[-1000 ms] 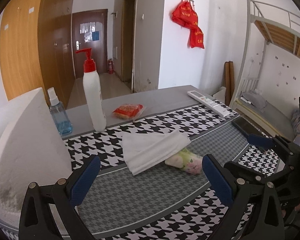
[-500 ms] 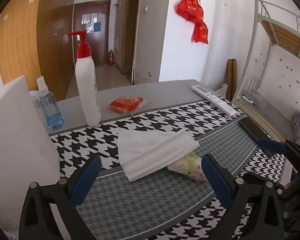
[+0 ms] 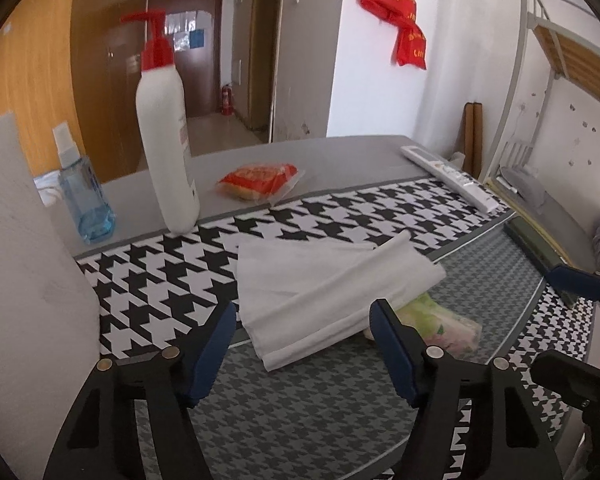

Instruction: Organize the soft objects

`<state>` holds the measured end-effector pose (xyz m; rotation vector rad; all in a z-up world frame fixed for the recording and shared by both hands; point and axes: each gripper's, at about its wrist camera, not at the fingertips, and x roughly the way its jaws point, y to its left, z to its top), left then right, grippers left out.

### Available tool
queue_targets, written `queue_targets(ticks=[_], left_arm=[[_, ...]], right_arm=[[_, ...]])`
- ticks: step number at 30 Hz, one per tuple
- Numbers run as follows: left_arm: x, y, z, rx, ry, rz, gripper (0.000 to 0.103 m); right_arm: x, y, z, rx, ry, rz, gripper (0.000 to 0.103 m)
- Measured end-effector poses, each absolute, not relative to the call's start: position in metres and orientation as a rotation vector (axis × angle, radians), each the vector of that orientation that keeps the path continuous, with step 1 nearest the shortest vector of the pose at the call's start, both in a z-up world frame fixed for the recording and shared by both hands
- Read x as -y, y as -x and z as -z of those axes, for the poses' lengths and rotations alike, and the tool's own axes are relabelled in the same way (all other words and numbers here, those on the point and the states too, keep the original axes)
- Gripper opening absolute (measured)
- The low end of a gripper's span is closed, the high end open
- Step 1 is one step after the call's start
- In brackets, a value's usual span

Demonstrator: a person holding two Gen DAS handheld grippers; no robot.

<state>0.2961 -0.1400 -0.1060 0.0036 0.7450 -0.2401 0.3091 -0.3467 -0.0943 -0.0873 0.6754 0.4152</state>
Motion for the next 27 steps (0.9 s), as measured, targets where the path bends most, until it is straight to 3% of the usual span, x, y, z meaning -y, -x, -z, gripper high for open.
queue_targets(ticks=[22, 27], left_arm=[[0.139, -0.314, 0.129, -0.860, -0.017, 0.217, 0.009], [0.142, -0.304, 0.127, -0.865, -0.057, 0.235, 0.007]], right_arm=[[0.328, -0.325, 0.102, -0.718, 0.140, -0.455, 0.100], [0.322, -0.329, 0.102, -0.725, 0.159, -0.463, 0.100]])
